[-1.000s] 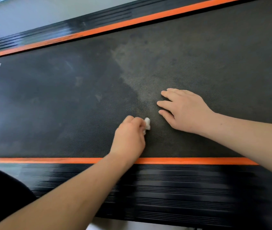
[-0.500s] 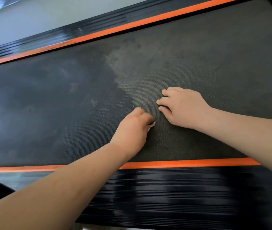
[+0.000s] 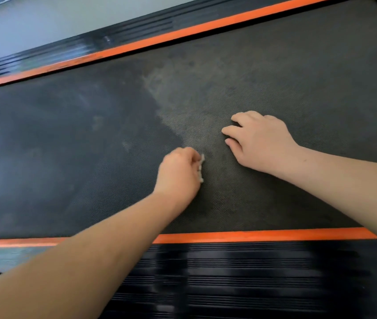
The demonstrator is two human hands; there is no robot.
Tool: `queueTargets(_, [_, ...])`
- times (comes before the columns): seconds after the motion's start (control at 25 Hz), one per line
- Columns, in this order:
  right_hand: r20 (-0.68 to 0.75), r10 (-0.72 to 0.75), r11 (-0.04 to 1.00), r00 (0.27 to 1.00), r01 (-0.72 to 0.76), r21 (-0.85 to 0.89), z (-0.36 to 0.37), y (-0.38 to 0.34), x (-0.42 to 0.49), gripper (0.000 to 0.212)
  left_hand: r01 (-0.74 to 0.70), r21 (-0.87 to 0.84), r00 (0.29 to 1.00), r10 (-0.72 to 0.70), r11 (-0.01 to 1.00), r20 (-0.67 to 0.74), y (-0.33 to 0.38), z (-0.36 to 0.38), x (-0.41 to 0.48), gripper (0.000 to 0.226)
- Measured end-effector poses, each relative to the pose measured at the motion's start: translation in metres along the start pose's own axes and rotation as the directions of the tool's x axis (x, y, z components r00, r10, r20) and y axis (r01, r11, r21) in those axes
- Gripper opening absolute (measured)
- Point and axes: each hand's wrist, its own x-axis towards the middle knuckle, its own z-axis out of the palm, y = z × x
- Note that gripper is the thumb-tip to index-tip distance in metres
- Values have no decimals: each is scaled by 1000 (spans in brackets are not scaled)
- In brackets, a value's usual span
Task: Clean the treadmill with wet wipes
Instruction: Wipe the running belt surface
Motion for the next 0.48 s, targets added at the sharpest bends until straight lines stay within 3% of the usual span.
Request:
queueTargets(0.08, [-16,20,1000,1000,-20,-2,2,-4,4,50,-42,-49,995,46,998,91,-1,-5,5,13])
queueTargets(0.24, [-31,15,1000,999,-15,9,9,-5,-2,52,159,-75,987,-159,984,17,-5,-18,29,16])
queueTargets(0.32, [-61,14,1000,998,-13,10,16,-7,-7,47,3,17,995,-5,1000,98,17,0,-6,14])
queueTargets(0.4, [-72,32,999,997,-31,23,18,-8,-8,48,-196,-7,946,191,981,262,37,9,-42,15])
queueTargets(0.48, [-54,44,998,998,-41,55,15,-9,-6,51,-255,-7,917,244,967,315,34,8,-32,16])
